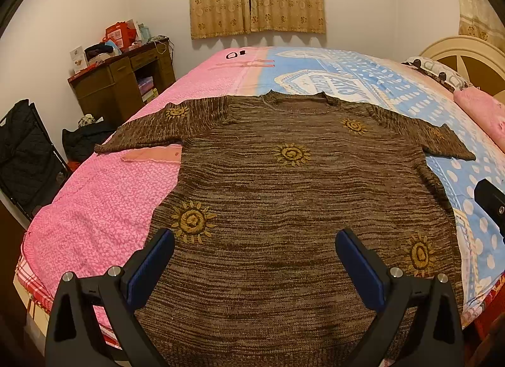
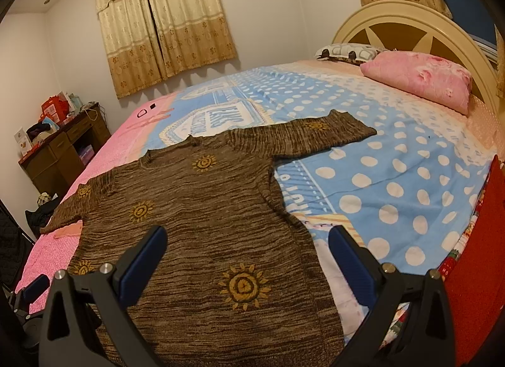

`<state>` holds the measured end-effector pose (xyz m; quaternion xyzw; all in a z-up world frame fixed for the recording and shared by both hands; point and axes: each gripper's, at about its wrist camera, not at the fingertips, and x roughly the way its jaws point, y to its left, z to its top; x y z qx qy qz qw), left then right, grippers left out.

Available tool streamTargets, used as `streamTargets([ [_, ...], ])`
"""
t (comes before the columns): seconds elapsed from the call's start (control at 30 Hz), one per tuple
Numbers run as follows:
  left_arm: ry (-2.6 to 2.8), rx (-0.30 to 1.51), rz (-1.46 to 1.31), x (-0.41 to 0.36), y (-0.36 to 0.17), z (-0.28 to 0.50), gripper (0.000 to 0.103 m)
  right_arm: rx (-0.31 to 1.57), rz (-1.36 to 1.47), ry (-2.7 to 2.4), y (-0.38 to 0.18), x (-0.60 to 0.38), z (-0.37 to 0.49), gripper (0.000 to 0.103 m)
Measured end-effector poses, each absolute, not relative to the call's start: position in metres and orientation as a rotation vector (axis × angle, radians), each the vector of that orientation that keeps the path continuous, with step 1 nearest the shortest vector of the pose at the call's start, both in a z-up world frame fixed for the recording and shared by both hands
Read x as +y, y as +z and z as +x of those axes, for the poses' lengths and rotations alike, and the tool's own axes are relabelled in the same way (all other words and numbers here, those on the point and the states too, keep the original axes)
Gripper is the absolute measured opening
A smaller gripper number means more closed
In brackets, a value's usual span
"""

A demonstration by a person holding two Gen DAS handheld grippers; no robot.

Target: Fold small clothes

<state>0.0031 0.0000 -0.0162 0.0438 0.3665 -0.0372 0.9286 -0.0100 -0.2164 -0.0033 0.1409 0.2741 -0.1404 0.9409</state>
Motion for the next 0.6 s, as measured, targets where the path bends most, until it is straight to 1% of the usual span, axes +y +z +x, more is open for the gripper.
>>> streamTargets([
  [0.3, -0.08, 0.763, 0.094, -0.002, -0.019, 0.006, 0.102, 0.569, 0.286, -0.287, -0.007, -0.215, -0.006, 0.103],
  [0.6, -0.138, 0.82, 0.091, -0.008, -0.039, 0.018, 0.102, 0.613, 0.289, -0.308, -0.025, -0.226, 0.004, 0.103],
])
